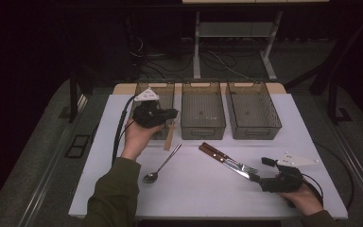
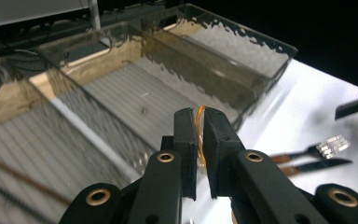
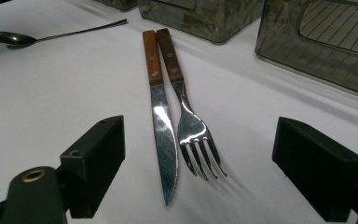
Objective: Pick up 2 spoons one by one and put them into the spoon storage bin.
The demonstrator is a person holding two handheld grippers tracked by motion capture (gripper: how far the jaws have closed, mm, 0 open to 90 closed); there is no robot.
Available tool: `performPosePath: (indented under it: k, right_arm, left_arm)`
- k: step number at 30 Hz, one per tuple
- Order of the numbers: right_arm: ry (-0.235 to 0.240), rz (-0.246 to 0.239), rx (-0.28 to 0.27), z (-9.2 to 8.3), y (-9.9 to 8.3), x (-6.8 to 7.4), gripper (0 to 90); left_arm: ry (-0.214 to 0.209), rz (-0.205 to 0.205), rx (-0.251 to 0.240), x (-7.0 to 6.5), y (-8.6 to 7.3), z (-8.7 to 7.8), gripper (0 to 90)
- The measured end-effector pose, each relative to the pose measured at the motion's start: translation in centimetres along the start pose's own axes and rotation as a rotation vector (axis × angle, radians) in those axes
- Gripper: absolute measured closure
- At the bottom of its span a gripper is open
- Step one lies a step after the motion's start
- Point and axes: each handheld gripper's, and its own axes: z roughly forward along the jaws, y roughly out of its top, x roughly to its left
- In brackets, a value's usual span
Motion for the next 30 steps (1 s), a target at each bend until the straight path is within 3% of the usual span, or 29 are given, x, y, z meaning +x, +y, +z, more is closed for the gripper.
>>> performPosePath:
  k: [5,16,25,30]
  right_arm:
    - [0.002,-0.002,0.002,0.0,0.0,0.1,16.5]
    - [0.002,0.01,-0.011,-0.1,0.0,0.0,16.5]
    - [0.007,0.012,-0.012,-0.2,0.0,0.0,16.5]
    - [0.009,0.01,-0.011,-0.2,0.0,0.0,16.5]
  left_arm:
    - [0.0,0.004,0.004,0.4,1.7,1.8,84.4]
    - [0.025,-0.038,0.031,1.7,3.7,6.5,84.5]
    - [0.084,-0.069,0.05,3.4,4.5,9.5,84.4]
    - [0.142,-0.065,0.101,4.0,4.7,10.8,84.4]
